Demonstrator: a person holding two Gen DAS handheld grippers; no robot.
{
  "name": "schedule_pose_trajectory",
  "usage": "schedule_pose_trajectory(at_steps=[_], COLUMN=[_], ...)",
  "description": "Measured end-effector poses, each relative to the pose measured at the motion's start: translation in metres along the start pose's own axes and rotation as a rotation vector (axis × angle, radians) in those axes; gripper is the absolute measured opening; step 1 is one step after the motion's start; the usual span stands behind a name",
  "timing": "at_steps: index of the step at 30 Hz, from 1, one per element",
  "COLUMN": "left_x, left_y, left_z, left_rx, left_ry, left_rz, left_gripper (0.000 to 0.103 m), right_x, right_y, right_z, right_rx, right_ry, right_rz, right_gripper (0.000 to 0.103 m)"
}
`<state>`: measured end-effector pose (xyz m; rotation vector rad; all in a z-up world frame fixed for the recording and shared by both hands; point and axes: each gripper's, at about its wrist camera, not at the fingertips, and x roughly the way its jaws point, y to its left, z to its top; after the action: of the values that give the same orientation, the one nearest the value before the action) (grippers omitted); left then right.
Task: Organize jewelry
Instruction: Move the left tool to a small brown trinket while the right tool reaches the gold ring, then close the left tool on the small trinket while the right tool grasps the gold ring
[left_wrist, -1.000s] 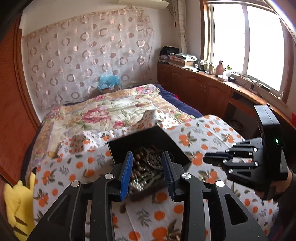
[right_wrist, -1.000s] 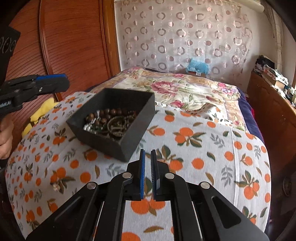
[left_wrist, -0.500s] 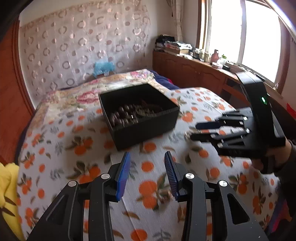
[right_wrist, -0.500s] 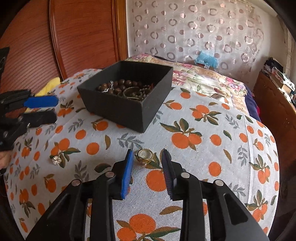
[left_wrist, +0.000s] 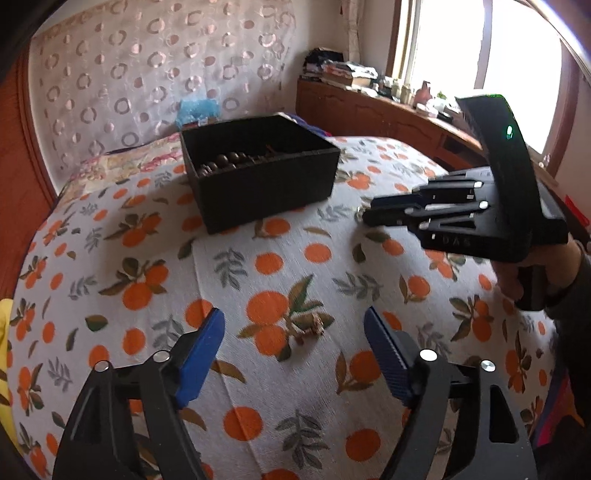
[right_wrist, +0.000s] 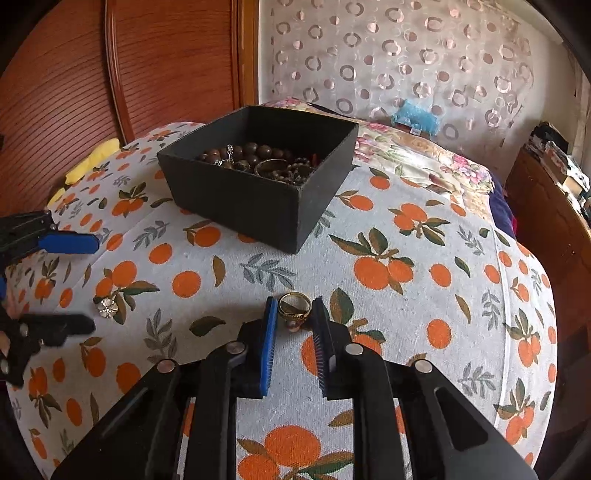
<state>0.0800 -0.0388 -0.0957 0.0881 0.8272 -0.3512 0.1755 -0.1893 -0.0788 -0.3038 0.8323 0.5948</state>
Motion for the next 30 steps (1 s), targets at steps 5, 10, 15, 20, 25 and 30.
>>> schedule_pose_trajectory(at_steps=[5,10,15,20,25,30], left_x=[0.008,0.009,0.007,0.001,-0.006,-0.016], left_y=[-0.003,0.000,-0.001,-0.005,-0.002,0.007], left_z=[0.000,-0.001,-0.001,-0.004,0.000,0.007], left_rx=[0.002,-0.003,0.005,0.020,0.007,-0.020], left_ry=[0.029,0.036,0.024,0.003,-0.022,-0.061], left_rz=[0.033,0.028,0.003,-0.020,-0.022,-0.015], left_gripper=[0.076,0.075,0.026,0.007,0.005,0.005], right_x=[-0.004,-0.007,-0.010,-0.014,-0.021,-0.030], right_y=[0.000,0.003,0.005,0.008,0.012,0.018], right_z=[-0.005,-0.008,-0.012,-0.011,-0.006,0.002], right_rx=[0.008,-0.010,-0.018,-0.018,-0.019,-0.026], right_ry=[-0.001,-0.001,-0.005,-0.014,-0.037,-0.060], right_rz=[-0.003,-0.017,-0.008,-0.002,0.005,0.012], right_gripper=[0.021,0.021,0.021,0.021,0.021,0.021])
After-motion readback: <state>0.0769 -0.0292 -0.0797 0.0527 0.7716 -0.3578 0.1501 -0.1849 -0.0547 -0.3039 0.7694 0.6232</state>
